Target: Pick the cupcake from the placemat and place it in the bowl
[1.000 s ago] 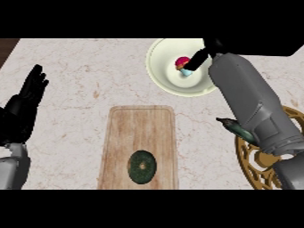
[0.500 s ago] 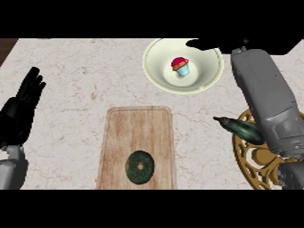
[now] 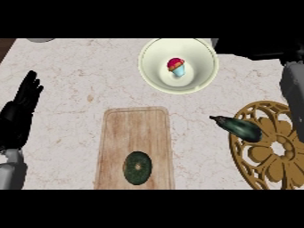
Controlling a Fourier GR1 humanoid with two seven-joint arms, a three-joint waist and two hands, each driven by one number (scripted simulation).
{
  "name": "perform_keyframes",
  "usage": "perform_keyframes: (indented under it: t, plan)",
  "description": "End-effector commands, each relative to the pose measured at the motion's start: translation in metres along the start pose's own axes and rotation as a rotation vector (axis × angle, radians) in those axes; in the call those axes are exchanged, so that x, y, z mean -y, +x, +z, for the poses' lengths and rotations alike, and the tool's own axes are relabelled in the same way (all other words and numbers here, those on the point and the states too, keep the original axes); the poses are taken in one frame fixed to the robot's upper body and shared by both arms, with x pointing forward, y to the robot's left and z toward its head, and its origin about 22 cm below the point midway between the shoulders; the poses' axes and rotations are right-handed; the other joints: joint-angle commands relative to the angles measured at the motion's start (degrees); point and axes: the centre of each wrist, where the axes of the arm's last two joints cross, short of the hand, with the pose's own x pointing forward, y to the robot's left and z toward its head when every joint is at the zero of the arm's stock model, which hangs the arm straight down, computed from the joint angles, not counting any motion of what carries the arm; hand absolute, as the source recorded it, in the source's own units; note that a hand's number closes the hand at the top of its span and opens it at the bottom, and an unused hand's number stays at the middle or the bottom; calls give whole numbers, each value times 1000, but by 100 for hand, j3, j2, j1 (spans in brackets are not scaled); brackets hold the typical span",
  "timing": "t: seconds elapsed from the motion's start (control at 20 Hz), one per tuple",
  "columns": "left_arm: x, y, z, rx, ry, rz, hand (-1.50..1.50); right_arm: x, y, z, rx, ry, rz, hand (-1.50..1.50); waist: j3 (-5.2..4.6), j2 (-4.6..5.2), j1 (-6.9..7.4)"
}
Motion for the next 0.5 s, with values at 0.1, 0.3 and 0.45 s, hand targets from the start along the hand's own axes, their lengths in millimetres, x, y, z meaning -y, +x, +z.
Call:
perform_keyframes:
  t: [0.1,0.3,0.45]
  plan:
    - [-4,-1,-3,-4,10,-17,0,67,-24,21,20,60,-119,-150,-3,-27,-72]
    - [-20,-13,6,-3,0,-9,0,98,-18,26,54,88,-154,-150,-3,-8,2]
    - [-4,11,0,-16,-7,2,0,95,-31,33,77,91,-177,-150,-1,-4,12]
